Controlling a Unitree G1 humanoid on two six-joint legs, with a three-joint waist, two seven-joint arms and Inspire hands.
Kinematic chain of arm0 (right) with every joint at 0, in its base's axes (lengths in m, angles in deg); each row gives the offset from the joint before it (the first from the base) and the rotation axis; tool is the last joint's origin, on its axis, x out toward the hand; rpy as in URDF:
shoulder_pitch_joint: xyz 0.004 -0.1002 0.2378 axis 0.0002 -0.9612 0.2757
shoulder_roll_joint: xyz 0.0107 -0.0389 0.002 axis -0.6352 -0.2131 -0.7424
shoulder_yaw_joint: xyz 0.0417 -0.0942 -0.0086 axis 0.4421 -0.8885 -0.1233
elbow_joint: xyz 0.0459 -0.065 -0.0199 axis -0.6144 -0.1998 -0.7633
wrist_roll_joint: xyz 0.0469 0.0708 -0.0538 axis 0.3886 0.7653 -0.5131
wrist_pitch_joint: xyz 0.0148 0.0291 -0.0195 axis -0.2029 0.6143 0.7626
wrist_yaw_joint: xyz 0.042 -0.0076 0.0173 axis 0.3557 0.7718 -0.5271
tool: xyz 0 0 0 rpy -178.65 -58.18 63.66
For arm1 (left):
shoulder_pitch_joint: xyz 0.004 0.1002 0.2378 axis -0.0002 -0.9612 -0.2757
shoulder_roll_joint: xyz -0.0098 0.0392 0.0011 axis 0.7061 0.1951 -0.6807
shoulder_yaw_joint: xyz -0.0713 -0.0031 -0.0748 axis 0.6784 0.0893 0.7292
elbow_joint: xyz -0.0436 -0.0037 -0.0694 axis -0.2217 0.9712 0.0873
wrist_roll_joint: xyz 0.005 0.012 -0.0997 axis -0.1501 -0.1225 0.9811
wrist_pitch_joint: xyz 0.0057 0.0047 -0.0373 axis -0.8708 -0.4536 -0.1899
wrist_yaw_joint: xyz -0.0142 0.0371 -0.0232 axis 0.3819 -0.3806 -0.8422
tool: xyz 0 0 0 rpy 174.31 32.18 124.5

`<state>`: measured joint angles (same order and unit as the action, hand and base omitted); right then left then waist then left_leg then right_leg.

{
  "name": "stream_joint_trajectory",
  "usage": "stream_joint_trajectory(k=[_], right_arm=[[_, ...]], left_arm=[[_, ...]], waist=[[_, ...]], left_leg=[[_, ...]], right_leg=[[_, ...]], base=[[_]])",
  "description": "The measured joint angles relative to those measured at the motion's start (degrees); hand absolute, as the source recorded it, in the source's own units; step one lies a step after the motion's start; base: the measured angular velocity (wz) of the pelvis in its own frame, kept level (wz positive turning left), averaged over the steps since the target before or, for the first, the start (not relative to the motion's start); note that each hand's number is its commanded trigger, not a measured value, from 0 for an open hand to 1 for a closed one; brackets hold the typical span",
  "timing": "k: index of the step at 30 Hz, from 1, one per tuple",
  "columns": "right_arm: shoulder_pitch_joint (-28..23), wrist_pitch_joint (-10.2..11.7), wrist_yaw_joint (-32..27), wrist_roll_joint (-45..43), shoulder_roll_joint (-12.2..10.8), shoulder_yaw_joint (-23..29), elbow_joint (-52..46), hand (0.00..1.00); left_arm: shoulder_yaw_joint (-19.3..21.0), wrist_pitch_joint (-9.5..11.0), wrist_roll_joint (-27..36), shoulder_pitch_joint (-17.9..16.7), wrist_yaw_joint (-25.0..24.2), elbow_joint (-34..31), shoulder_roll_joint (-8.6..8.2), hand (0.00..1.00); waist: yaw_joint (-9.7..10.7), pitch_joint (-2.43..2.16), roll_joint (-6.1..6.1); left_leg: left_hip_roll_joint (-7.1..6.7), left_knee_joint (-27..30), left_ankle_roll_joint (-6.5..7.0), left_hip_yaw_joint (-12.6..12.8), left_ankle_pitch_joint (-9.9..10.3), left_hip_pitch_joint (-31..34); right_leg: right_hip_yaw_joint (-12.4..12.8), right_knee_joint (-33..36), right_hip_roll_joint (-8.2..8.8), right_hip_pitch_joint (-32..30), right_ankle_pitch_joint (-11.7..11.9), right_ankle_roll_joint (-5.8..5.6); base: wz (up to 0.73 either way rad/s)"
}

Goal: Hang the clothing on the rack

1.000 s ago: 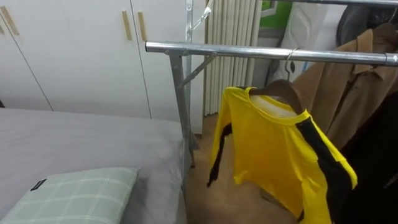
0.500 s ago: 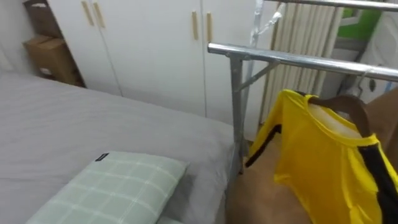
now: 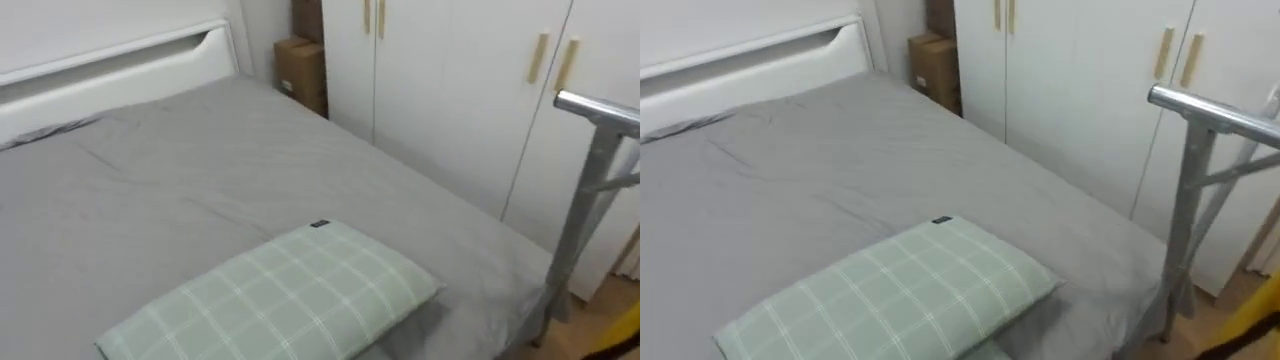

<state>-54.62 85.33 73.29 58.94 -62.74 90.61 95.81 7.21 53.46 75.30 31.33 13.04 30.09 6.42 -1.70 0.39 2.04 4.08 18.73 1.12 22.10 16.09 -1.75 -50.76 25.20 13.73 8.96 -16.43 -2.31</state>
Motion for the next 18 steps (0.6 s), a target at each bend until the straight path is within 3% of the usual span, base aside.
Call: stream_joint_trajectory(k=[1, 2, 3, 4, 5, 6, 7, 8, 9, 10, 11, 12, 14, 15, 18], right_arm=[[-0.3, -0.1, -0.5, -0.2, -0.1, 1.5, 0.0, 0.0], [-0.5, -0.1, -0.8, -0.2, -0.2, 2.4, 0.0, 0.0], [-0.6, -0.1, -1.2, -0.3, -0.3, 3.4, 0.0, 0.0], [-0.7, 0.0, -1.5, -0.2, -0.4, 3.6, 0.0, 0.0], [-0.6, 0.0, -1.5, -0.1, -0.5, 3.7, 0.0, 0.0], [-0.2, 0.0, -1.5, -0.3, -0.5, 3.7, 0.0, 0.0], [0.0, 0.0, -1.7, -0.6, -0.6, 3.8, -0.1, 0.0], [-0.1, 0.0, -1.8, -0.7, -0.8, 3.9, -0.1, 0.0], [0.0, -0.1, -2.0, -0.9, -1.2, 4.3, -0.1, 0.0], [0.2, 0.0, -2.1, -1.1, -1.6, 4.3, -0.1, 0.0], [0.1, 0.0, -2.1, -1.2, -1.7, 4.3, -0.1, 0.0], [-0.2, 0.0, -2.3, -1.2, -1.6, 4.4, -0.1, 0.0], [0.5, 0.0, -2.8, -1.3, -1.3, 3.6, -0.1, 0.0], [1.0, 0.0, -2.6, -1.7, -1.3, 3.1, 0.0, 0.0], [1.0, 0.0, -2.3, -2.7, -1.3, 1.9, 0.0, 0.0]], left_arm=[[0.5, 0.2, 0.0, 0.4, 0.0, 1.1, 0.06, 0.0], [0.8, 0.5, 0.0, 0.4, 0.0, 1.6, 0.06, 0.0], [1.3, 0.8, -0.1, 0.3, 0.0, 2.5, 0.13, 0.0], [1.3, 0.7, 0.0, 0.1, 0.1, 3.1, 0.54, 0.0], [1.2, 0.7, 0.1, -0.1, 0.2, 3.3, 0.78, 0.0], [1.2, 0.6, 1.0, -0.1, 0.4, 3.8, 1.21, 0.0], [1.8, 0.0, 1.1, -0.1, 0.4, 3.8, 1.74, 0.0], [2.2, -0.4, 1.1, 0.0, 0.5, 3.8, 2.02, 0.0], [2.2, -0.7, 1.6, 0.2, 0.5, 3.8, 2.55, 0.0], [2.3, -1.4, 1.7, 0.1, 0.5, 3.8, 3.13, 0.0], [2.3, -1.6, 1.7, 0.1, 0.6, 3.8, 3.39, 0.0], [2.2, -1.8, 1.6, -0.1, 0.7, 3.7, 3.2, 0.0], [2.4, -2.3, 1.2, -0.3, 0.7, 3.7, 2.66, 0.0], [3.3, -2.6, 0.9, -0.2, 0.7, 3.7, 2.47, 0.0], [4.4, -2.6, -1.1, 0.1, 0.8, 3.7, 2.25, 0.0]], waist=[[0.4, 0.05, -0.23], [0.4, 0.05, -0.46], [0.2, 0.04, -0.8], [0.2, 0.09, -0.66], [0.1, -0.06, -0.75], [-0.1, -0.27, -0.46], [-0.1, -0.22, -0.56], [0.0, -0.18, -0.73], [0.1, -0.15, -1.21], [0.1, -0.11, -2.15], [0.1, 0.09, -2.7], [0.0, -0.01, -2.83], [-0.8, 0.22, -2.37], [-1.6, 0.12, -2.54], [-1.7, 0.16, -2.65]], left_leg=[[-1.0, 0.0, 0.58, -2.4, 0.2, -0.1], [-1.59, -0.1, 0.9, -3.4, 0.3, -0.4], [-2.62, -0.1, 1.61, -6.0, 0.5, -1.1], [-3.08, 0.0, 2.19, -8.9, 0.8, -2.0], [-3.21, 0.0, 2.29, -10.4, 0.8, -2.0], [-3.2, 0.0, 2.44, -12.8, 0.9, -1.9], [-3.14, 0.0, 2.55, -15.8, 0.7, -1.7], [-3.14, 0.0, 2.52, -17.6, 0.7, -1.7], [-3.21, -0.1, 2.4, -20.2, 0.7, -2.0], [-3.95, 0.0, 2.12, -22.8, 0.8, -2.2], [-4.46, 0.1, 1.91, -23.9, 0.9, -2.3], [-4.51, -0.1, 1.37, -25.3, 1.0, -2.8], [-3.91, -0.6, 0.73, -25.9, 1.3, -2.8], [-3.73, -1.0, 0.12, -26.2, 0.9, -2.7], [-3.39, -1.1, -0.36, -27.4, 0.6, -2.4]], right_leg=[[1.3, 4.5, 2.12, -0.3, 0.1, 0.2], [3.1, 6.6, 2.87, -0.7, 0.3, 0.42], [8.4, 10.8, 4.03, -1.8, 1.0, 0.96], [14.7, 12.9, 3.54, -3.5, 1.6, 1.32], [18.2, 12.5, 2.55, -4.2, 1.4, 1.05], [23.6, 10.7, 0.29, -5.9, 0.5, 0.32], [28.5, 7.6, -2.6, -7.1, 0.0, 0.31], [30.7, 5.2, -4.05, -7.3, 0.0, 0.31], [34.7, -0.1, -6.18, -7.9, 0.4, 0.16], [38.9, -6.2, -7.89, -7.8, 3.2, -0.05], [40.9, -7.6, -8.33, -7.9, 5.9, -1.14], [41.0, -8.7, -8.96, -6.0, 5.5, -1.0], [39.6, -11.0, -9.8, -4.0, 5.6, -0.73], [39.1, -11.8, -10.02, -3.8, 5.7, -0.58], [37.7, -12.6, -10.33, -2.7, 5.2, 0.07]], base=[[0.9], [0.99], [1.05], [1.07], [1.14], [1.2], [1.33], [1.4], [1.33], [1.23], [1.19], [0.93], [0.52], [0.24], [0.35]])
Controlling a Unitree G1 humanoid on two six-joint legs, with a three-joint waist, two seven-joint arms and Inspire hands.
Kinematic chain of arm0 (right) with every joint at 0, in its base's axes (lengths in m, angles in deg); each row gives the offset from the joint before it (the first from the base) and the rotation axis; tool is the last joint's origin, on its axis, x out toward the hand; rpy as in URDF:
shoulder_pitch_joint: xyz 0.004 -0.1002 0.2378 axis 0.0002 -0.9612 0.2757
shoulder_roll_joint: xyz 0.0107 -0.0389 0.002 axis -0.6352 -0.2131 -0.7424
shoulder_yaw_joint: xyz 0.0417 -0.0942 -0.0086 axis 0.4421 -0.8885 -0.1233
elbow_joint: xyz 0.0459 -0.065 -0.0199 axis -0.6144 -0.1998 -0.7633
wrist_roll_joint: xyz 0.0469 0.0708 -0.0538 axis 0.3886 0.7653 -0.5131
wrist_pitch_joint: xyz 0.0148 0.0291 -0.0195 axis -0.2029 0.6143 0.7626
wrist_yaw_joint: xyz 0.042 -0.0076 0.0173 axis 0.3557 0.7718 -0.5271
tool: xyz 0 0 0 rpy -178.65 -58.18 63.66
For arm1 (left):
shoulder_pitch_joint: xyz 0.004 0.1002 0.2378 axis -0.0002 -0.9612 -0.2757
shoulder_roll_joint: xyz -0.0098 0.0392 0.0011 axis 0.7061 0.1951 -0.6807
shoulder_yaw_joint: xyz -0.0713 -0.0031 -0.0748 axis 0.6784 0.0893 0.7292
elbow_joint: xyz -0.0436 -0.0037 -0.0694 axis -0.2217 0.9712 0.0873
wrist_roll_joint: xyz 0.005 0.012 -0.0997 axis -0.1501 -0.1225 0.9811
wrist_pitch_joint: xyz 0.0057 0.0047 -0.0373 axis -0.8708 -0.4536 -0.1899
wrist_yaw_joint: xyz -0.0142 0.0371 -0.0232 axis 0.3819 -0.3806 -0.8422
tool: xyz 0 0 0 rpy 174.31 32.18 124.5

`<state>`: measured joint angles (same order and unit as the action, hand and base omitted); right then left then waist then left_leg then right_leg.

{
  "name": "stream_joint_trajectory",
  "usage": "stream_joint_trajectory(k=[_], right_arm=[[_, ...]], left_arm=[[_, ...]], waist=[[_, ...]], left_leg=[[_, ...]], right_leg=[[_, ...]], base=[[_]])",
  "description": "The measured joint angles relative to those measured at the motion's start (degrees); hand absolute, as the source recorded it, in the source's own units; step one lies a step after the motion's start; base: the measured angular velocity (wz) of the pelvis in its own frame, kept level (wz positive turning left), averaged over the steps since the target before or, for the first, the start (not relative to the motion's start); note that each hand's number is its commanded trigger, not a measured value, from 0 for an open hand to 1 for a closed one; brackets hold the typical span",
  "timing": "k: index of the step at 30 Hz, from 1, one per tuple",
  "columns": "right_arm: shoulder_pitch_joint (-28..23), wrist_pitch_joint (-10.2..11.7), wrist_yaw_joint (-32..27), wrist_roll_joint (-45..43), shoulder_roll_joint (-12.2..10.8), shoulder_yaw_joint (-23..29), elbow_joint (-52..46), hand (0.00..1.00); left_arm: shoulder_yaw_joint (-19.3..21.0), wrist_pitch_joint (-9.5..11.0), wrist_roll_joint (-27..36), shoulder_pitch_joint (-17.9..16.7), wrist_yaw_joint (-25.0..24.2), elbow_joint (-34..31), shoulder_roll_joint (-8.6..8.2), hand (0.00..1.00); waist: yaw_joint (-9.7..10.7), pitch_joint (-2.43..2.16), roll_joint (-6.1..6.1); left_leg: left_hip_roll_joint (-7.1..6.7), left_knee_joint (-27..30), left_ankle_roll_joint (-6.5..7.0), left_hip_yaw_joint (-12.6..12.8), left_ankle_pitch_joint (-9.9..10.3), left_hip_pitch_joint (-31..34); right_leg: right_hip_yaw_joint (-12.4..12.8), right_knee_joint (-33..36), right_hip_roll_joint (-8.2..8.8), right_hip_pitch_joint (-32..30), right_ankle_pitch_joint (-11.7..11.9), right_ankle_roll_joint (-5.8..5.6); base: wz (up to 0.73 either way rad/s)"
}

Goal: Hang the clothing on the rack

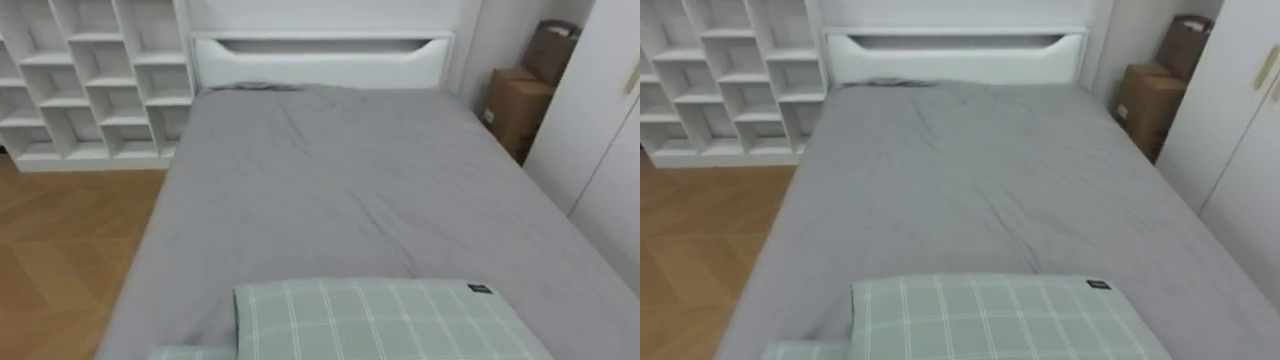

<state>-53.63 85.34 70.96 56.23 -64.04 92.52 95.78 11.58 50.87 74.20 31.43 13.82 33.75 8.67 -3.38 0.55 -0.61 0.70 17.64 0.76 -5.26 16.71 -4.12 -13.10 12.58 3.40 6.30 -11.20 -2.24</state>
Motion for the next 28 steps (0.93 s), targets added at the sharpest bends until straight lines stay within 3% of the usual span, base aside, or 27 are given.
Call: stream_joint_trajectory(k=[3, 7, 11, 17, 23, 28], right_arm=[[0.0, 0.0, 0.3, 0.0, 0.0, -0.8, 0.3, 0.0], [-0.2, -0.1, 0.1, 1.1, 0.0, -0.9, 2.2, 0.0], [-0.3, -0.1, 0.1, 1.8, 0.1, 0.4, 2.1, 0.0], [-1.5, -0.1, -0.8, 5.6, 0.5, 1.0, 2.3, 0.0], [-2.6, 0.2, 0.3, 9.9, 0.8, 0.6, 2.2, 0.0], [-2.5, 1.9, 0.5, 11.5, 0.6, -0.8, 2.8, 0.0]], left_arm=[[0.2, 0.0, -3.8, 1.0, 0.1, 0.0, -0.11, 0.0], [0.2, 0.0, -4.2, 1.9, 0.8, -0.2, -0.23, 0.0], [0.2, -0.7, -4.8, 1.9, 1.3, -0.5, -0.28, 0.0], [0.1, -1.2, -5.4, 1.5, 1.3, -0.5, -0.31, 0.0], [0.0, -1.1, -5.3, 1.7, 1.3, -2.9, -0.3, 0.0], [-2.8, 2.2, -5.2, 2.9, 1.3, -6.7, -0.96, 0.0]], waist=[[0.1, 0.05, -0.29], [0.4, 0.32, -1.08], [2.1, 0.21, -1.23], [2.1, -0.06, 0.14], [3.2, -0.18, 0.65], [3.5, -0.18, 0.23]], left_leg=[[0.33, 0.1, -0.29, 0.0, -0.2, 0.4], [0.48, 0.4, -0.53, 0.4, -0.2, 0.8], [0.72, 1.3, -1.08, 1.6, 0.2, 2.6], [0.72, 1.6, -1.19, 1.4, 0.1, 2.5], [0.69, 1.2, -1.18, 1.9, 0.1, 2.4], [0.66, 0.5, -1.35, 1.9, 0.0, 2.2]], right_leg=[[-1.4, 0.0, -0.12, 0.5, -0.4, 0.26], [-1.6, 0.0, -0.21, 1.7, -1.1, 0.22], [-3.0, -1.1, -0.34, 2.1, -1.5, 0.32], [-3.1, -2.0, -0.58, 2.8, -1.5, 0.37], [-2.7, -2.1, -0.51, 2.6, -1.5, 0.36], [-2.6, -2.3, -0.52, 2.5, -1.5, 0.35]], base=[[0.34], [0.39], [0.38], [0.03], [-0.03], [0.0]])
